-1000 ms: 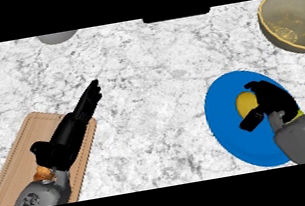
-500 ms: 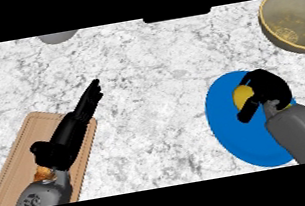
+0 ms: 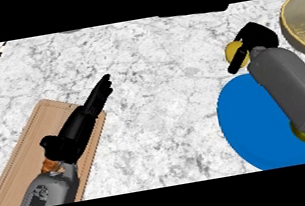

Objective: Pick the lemon from the plate and place it in the bowl

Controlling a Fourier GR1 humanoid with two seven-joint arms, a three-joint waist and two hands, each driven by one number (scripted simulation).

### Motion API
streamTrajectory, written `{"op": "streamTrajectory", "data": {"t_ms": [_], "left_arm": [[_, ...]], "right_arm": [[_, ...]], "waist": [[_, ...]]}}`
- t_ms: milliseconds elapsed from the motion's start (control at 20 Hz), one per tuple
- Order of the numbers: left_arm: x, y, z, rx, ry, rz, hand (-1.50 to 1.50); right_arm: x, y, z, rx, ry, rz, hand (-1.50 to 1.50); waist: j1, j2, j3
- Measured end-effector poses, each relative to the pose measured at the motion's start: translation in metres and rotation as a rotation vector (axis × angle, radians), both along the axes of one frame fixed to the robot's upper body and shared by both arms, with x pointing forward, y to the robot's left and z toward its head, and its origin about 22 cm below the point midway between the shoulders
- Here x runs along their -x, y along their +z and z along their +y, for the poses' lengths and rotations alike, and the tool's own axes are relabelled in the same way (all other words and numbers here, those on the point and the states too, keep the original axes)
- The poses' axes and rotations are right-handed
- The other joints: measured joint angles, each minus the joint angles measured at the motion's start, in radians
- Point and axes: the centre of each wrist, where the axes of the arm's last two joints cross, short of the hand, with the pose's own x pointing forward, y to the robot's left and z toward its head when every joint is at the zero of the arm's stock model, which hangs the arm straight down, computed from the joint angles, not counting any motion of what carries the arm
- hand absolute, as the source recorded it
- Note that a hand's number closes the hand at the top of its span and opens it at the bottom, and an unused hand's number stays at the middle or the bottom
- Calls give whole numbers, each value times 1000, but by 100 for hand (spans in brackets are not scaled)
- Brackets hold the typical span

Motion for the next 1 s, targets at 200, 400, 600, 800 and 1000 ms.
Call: {"op": "streamTrajectory", "data": {"t_ms": [200, 400, 600, 800, 1000], "left_arm": [[2, -3, -7, 2, -2, -1, 0], [1, -3, -7, -1, 8, -4, 0], [1, -2, -10, 0, 10, 3, 0], [5, -4, -7, -2, 18, 10, 0], [3, 2, -1, -2, 22, 2, 0]], "right_arm": [[-16, 14, -5, 135, -75, -53, 150], [-30, 43, -1, 239, -136, -204, 150], [-39, 71, 5, 277, -182, -416, 150], [-44, 92, 3, 254, -232, -584, 150], [-48, 103, -13, 245, -291, -651, 150]], "waist": [[3, 1, 0], [-5, -3, -1], [-11, -5, -1], [-21, -9, -1], [-26, -10, -1]]}}
